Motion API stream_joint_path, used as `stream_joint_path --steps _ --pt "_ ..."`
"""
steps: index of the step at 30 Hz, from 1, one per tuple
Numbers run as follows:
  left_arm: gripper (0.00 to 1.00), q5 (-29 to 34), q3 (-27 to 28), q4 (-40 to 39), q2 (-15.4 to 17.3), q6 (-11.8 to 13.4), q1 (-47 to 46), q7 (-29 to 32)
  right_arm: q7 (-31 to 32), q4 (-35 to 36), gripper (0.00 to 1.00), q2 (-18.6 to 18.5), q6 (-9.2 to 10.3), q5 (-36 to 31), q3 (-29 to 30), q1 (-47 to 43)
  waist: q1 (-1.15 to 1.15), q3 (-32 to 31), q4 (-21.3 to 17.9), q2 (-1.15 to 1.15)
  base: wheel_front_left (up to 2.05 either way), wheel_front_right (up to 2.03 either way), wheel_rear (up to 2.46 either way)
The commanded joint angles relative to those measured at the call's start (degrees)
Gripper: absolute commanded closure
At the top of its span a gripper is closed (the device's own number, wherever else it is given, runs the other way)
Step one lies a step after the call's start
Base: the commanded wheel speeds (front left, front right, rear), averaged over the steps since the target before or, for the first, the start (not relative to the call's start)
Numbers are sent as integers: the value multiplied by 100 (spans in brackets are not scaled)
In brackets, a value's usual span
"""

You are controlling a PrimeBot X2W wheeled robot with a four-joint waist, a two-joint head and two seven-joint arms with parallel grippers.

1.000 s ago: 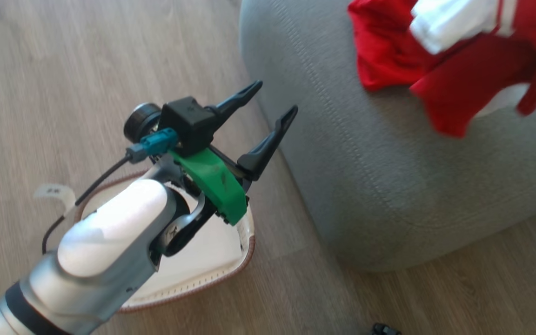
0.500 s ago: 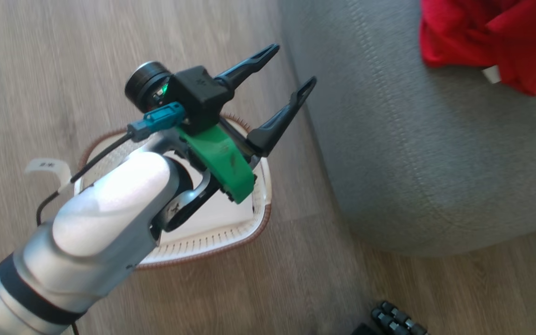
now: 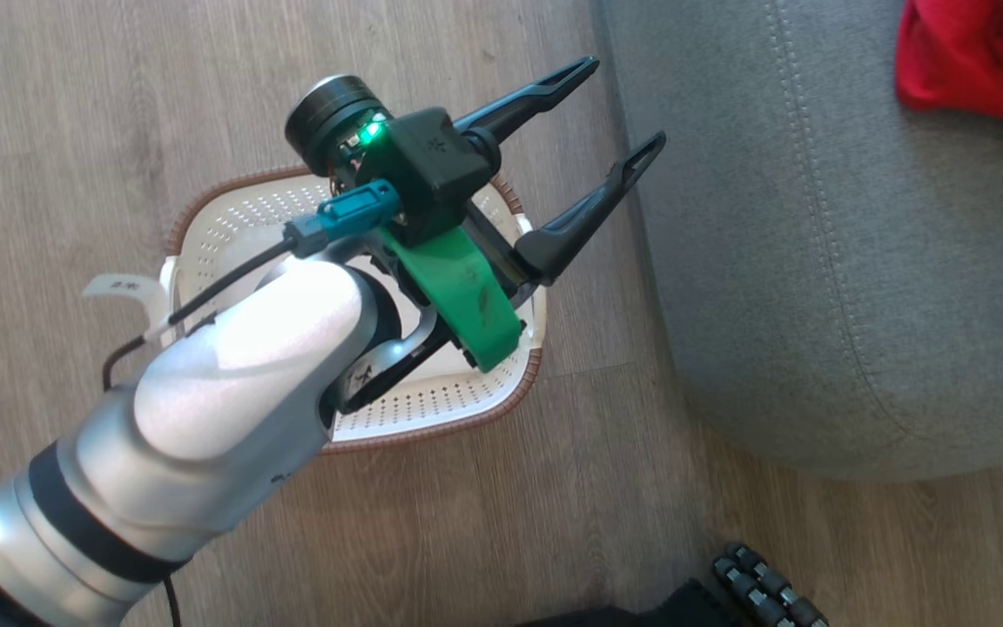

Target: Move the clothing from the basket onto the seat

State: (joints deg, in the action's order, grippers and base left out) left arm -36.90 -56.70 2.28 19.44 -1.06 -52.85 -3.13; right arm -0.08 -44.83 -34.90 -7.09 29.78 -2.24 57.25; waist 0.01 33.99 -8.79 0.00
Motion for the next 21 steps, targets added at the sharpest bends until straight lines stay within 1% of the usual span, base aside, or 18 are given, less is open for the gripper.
stream_joint_path --steps 1,2,3,12,21 --pt "0 59 200 -144 47 -24 -246 -38 146 43 87 -114 -40 78 12 48 -1 17 21 0 0 0 0" --pt "0 57 200 -120 43 -29 -251 -51 383 -113 35 -81 -40 130 -13 36 -1 22 30 0 0 0 0" --pt "0 52 197 -76 28 -35 -260 -74 659 -226 0 -74 -40 186 -125 31 -1 25 42 0 0 0 0" --pt "0 -15 206 171 21 -27 -182 -209 794 -179 0 -87 -40 396 -428 15 -1 -207 -48 0 0 0 0" --pt "0 -127 216 375 82 30 72 -367 747 184 0 -226 -40 637 -871 -195 -1 -762 -239 0 0 0 0"
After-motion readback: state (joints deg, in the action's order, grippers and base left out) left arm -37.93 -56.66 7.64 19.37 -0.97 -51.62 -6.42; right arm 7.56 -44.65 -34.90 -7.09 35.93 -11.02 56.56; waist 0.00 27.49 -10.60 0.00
